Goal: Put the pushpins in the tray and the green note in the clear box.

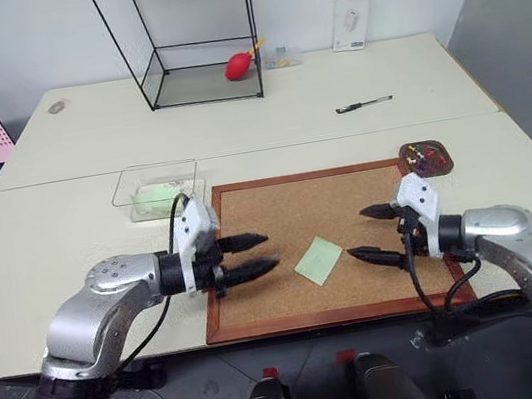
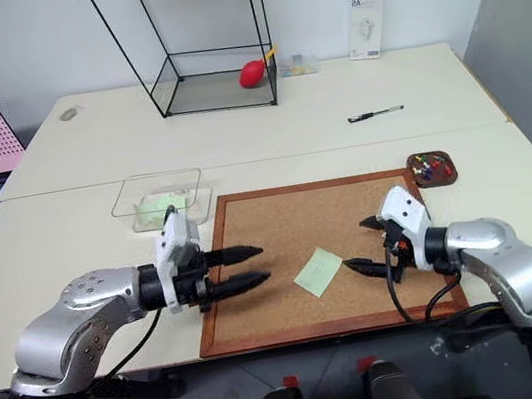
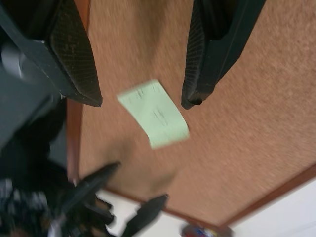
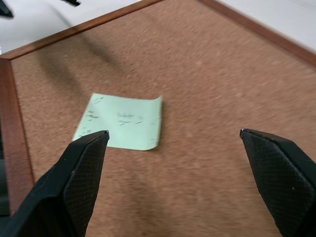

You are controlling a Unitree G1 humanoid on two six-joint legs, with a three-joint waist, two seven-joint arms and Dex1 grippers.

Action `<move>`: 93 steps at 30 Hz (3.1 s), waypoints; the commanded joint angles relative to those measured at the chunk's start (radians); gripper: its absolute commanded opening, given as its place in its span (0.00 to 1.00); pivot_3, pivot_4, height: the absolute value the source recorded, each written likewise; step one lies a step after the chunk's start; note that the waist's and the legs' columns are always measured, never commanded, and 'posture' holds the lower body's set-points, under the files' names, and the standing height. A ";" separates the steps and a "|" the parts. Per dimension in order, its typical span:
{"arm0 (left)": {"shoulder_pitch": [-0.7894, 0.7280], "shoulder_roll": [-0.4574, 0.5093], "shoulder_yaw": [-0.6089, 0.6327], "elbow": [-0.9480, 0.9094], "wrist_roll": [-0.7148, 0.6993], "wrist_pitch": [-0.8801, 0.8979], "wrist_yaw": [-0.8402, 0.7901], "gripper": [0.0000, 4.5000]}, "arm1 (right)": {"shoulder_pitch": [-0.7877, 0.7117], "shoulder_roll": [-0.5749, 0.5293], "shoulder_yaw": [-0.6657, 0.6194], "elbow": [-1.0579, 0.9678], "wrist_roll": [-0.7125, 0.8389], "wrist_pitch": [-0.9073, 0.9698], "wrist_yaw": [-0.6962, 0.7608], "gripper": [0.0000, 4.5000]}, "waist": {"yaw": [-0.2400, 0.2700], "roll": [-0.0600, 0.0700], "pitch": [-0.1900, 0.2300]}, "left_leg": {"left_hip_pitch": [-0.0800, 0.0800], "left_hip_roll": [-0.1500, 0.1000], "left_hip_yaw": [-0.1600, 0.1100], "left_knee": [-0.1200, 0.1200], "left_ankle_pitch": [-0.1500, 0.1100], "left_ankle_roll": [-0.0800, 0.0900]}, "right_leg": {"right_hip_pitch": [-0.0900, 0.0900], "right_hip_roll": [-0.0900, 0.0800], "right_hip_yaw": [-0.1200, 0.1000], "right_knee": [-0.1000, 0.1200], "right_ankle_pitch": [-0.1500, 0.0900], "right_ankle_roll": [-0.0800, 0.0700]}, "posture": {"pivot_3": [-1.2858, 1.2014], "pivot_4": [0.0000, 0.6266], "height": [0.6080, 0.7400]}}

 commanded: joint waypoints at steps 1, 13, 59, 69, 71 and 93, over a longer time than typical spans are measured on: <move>0.001 0.049 -0.028 0.010 0.118 -0.167 -0.058 0.59 | -0.009 0.040 0.042 0.013 -0.040 -0.025 -0.052 1.00 | 0.001 0.000 0.000 | 0.000 0.000 0.000 0.000 0.000 0.000 | 0.000 0.000 0.000 0.000 0.000 0.000 | 0.52 0.24 1.00; 0.005 0.015 -0.022 0.102 0.163 -0.272 -0.067 0.59 | -0.052 0.080 0.173 0.085 -0.177 -0.169 -0.058 0.69 | 0.000 0.000 0.000 | -0.003 0.000 -0.001 0.000 0.000 0.000 | -0.002 0.000 -0.001 0.000 0.000 0.000 | 0.52 0.24 1.00; -0.265 -0.345 -0.139 0.361 0.168 -0.133 0.021 0.92 | -0.196 0.089 0.190 0.182 -0.389 -0.779 0.029 0.00 | 0.000 0.000 0.000 | -0.001 -0.001 -0.001 0.001 0.000 0.000 | -0.001 0.000 -0.001 0.001 0.004 0.006 | 0.52 0.24 1.00; -0.259 -0.334 -0.146 0.368 0.192 -0.133 -0.008 0.50 | -0.192 0.108 0.188 0.177 -0.377 -0.770 0.027 0.00 | 0.000 0.000 0.000 | -0.001 -0.001 -0.001 0.001 0.000 0.000 | -0.001 0.000 -0.001 0.001 0.004 0.006 | 0.52 0.24 1.00; -0.256 -0.334 -0.146 0.365 0.191 -0.130 -0.008 0.43 | -0.194 0.111 0.187 0.178 -0.375 -0.769 0.028 0.00 | 0.000 0.000 0.000 | -0.001 -0.001 -0.001 0.001 0.000 0.000 | -0.001 0.000 0.000 0.001 0.004 0.007 | 0.52 0.24 1.00; -0.239 -0.339 -0.136 0.382 0.211 -0.163 -0.007 0.00 | -0.186 0.125 0.164 0.140 -0.292 -0.697 0.061 0.09 | 0.000 0.000 0.000 | -0.001 -0.001 -0.001 0.001 0.000 0.000 | -0.001 0.000 0.000 0.001 0.004 0.006 | 0.52 0.24 1.00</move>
